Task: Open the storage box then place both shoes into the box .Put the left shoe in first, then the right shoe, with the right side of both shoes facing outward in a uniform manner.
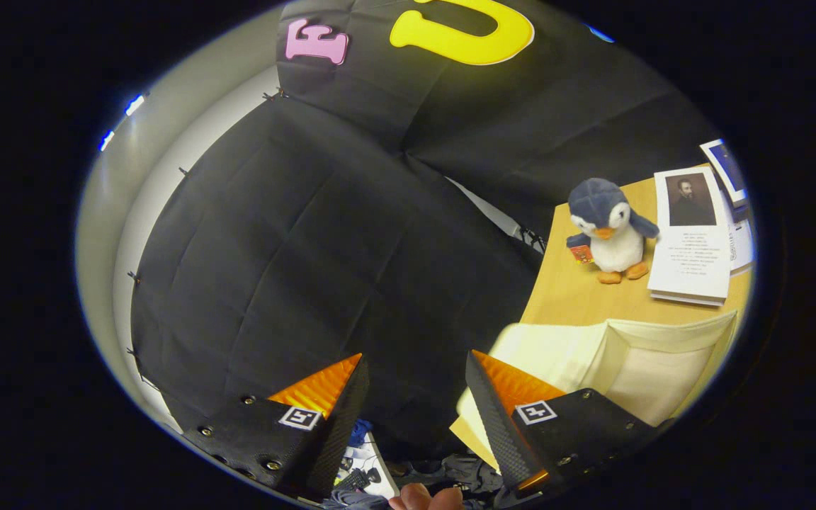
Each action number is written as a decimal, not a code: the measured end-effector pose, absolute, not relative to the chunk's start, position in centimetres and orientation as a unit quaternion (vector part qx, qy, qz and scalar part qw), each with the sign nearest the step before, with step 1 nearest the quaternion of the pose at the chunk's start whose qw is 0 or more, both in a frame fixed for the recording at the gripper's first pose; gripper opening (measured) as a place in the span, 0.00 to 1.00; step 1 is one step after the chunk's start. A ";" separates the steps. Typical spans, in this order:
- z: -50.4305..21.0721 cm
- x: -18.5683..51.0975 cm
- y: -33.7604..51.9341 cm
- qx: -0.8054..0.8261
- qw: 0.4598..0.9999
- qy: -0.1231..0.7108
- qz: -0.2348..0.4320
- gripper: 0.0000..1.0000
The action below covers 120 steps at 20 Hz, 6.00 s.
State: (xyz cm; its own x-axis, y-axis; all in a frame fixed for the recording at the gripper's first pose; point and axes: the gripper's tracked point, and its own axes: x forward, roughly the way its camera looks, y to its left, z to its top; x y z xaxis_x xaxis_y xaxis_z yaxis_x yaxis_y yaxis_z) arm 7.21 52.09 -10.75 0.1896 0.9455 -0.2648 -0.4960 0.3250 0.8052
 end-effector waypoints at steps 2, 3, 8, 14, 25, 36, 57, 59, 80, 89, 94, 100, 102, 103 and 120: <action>-10.9 7.8 49.9 0.279 0.731 0.381 0.493 0.84; -11.0 8.1 48.7 0.273 0.739 0.376 0.488 0.84; -11.4 9.4 41.1 0.250 0.784 0.348 0.450 0.84; -13.6 10.8 31.4 0.217 0.838 0.329 0.377 0.84; -21.3 9.9 18.3 0.186 0.872 0.374 0.256 0.84; -35.6 5.3 14.1 0.093 0.843 0.495 0.190 0.84; -42.5 5.2 15.2 0.119 0.801 0.564 0.163 0.05; -42.2 5.1 15.2 0.135 0.793 0.571 0.164 0.05; -23.6 5.5 19.6 0.159 0.816 0.502 0.240 0.05; -21.2 5.6 28.2 0.127 0.799 0.508 0.296 0.05; -22.5 5.2 32.1 0.100 0.786 0.524 0.313 0.05; -24.8 5.6 35.5 0.079 0.773 0.541 0.321 0.05; -25.3 5.6 36.2 0.071 0.771 0.545 0.323 0.04; -25.6 5.7 36.5 0.064 0.770 0.545 0.325 0.04; -22.4 8.8 31.7 0.100 0.804 0.503 0.302 0.91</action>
State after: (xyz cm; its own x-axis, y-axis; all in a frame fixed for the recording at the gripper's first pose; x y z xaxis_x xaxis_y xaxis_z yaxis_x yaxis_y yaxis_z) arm 8.77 31.68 -22.37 0.3111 0.5861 -0.7481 -0.3859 0.7973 0.4642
